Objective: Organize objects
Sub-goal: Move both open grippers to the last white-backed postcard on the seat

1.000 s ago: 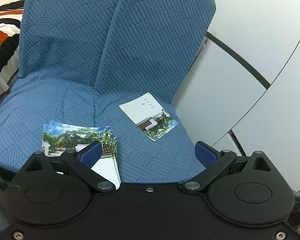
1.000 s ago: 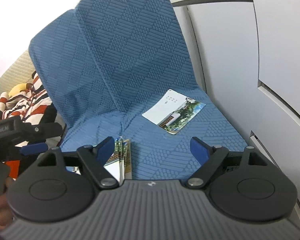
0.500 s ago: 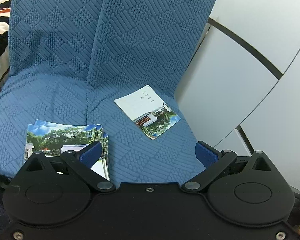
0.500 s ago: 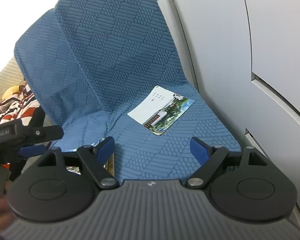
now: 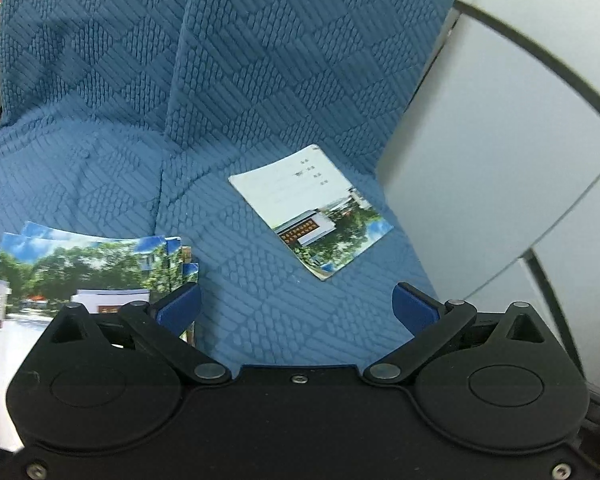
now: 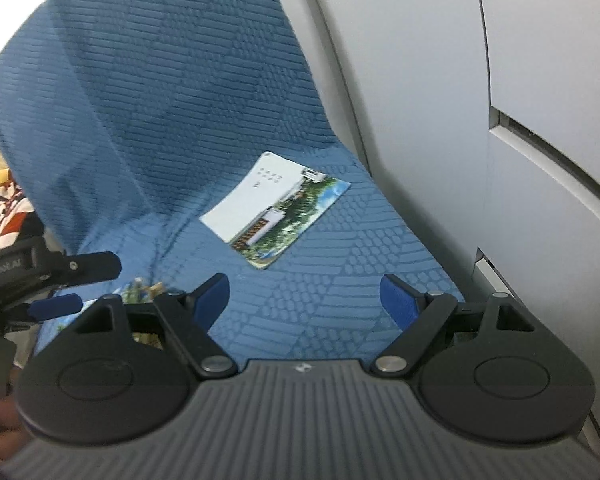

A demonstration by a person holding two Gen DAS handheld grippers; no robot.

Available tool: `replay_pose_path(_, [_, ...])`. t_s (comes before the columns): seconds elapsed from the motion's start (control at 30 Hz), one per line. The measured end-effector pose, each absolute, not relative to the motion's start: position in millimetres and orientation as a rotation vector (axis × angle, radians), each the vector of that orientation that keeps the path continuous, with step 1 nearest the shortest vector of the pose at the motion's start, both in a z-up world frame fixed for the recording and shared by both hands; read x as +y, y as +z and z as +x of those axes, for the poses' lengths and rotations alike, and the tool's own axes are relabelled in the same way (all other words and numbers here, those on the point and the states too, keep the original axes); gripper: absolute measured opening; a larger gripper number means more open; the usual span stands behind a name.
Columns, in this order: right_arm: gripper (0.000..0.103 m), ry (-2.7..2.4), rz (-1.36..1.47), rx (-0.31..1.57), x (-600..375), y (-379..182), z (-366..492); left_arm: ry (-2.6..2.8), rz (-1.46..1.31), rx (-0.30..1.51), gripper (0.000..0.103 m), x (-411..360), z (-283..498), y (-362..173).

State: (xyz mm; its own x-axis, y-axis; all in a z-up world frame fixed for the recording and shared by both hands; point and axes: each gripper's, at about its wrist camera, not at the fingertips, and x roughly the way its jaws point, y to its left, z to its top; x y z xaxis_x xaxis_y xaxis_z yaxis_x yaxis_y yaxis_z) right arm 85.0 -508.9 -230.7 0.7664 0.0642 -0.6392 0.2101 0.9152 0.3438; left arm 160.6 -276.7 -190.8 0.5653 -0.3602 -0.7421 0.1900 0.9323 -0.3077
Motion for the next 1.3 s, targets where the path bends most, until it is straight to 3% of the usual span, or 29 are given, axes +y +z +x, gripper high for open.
replay_pose_path(0.17, [0.084,-0.094,0.437,0.705,-519.0,-249.7,107.6,-0.330,-0.219,0.970,0.101,-296.7,188.5,-216.3])
replay_pose_path(0.43, [0.084,-0.041,0.476,0.699,-540.2,-260.7,165.8,-0.342,-0.258,1.044,0.090,-324.9,221.0,-250.6])
replay_pose_path(0.63, [0.083,0.024,0.446,0.736,-551.0,-278.0,219.1,-0.343,-0.310,1.050,0.070,-340.4,234.9,-267.8])
replay_pose_path(0.8, [0.071,0.060,0.380,0.752,-557.9,-293.3,262.3,-0.326,-0.361,1.053,0.048,-348.3,247.2,-285.5])
replay_pose_path(0.9, [0.066,0.070,0.347,0.764,-562.6,-304.2,283.0,-0.328,-0.389,1.064,0.041,-349.8,254.0,-296.0])
replay_pose_path(1.07, [0.061,0.099,0.332,0.778,-572.9,-323.3,307.3,-0.323,-0.401,1.089,0.033,-350.9,261.1,-310.3])
replay_pose_path(1.3, [0.060,0.174,0.360,0.801,-580.6,-338.1,321.5,-0.329,-0.422,1.101,0.032,-349.5,262.5,-319.0])
